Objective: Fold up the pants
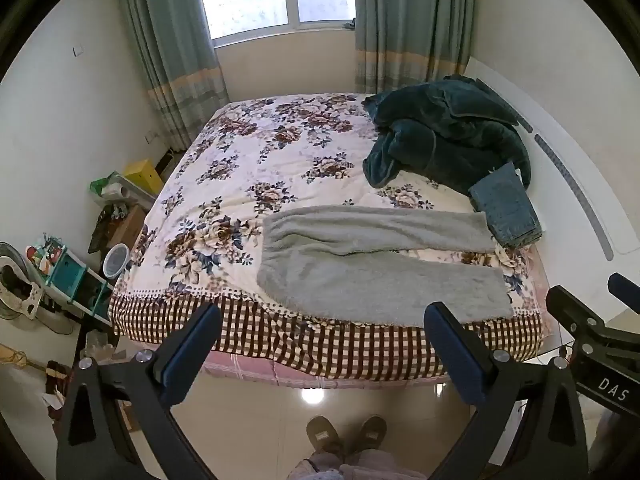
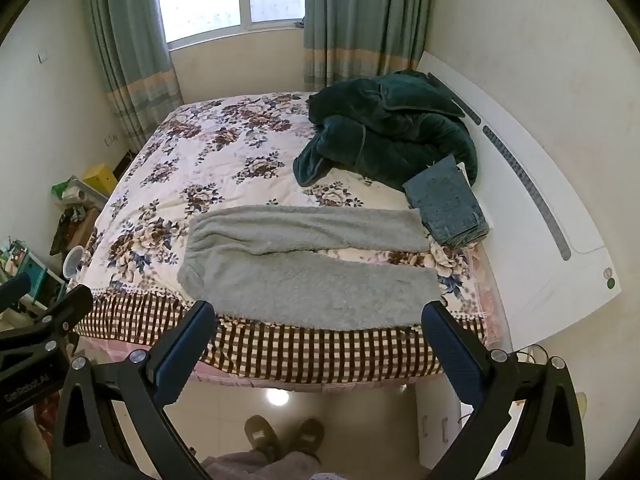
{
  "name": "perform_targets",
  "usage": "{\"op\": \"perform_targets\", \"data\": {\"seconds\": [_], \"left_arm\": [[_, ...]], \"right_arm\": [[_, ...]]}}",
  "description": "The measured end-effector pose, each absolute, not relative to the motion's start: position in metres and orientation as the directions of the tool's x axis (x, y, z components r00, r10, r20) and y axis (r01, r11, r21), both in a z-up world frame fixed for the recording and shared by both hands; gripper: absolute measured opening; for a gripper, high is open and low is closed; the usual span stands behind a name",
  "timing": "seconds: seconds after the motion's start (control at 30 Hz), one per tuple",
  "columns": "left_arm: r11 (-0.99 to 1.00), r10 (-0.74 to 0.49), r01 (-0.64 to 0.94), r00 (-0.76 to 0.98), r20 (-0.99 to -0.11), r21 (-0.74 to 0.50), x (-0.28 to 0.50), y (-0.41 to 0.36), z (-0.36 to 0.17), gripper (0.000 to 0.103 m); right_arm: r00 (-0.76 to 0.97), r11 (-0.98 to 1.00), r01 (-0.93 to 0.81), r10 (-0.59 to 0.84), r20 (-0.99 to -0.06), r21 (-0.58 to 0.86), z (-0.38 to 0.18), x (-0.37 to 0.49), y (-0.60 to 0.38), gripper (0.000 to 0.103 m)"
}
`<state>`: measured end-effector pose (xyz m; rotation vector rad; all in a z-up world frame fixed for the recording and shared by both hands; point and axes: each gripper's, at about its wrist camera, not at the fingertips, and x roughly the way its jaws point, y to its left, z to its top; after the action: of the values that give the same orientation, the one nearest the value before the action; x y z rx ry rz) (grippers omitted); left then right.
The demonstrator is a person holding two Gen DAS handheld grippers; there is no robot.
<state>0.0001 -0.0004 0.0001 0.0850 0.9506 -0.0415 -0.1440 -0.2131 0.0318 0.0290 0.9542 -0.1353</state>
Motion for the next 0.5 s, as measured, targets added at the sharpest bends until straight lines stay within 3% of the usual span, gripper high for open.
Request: {"op": "perform_targets", "data": {"seconds": [0.5], "left_arm": [[0.996,-0.001,0.074,0.594,-0.805,0.053,-0.0003,-0.0003,-0.0004,0.103]], "right_arm": [[0.571,0.991,0.129,-0.096,-0.815,-0.026,0.0351,-0.1463,-0.2101,0.103]]}}
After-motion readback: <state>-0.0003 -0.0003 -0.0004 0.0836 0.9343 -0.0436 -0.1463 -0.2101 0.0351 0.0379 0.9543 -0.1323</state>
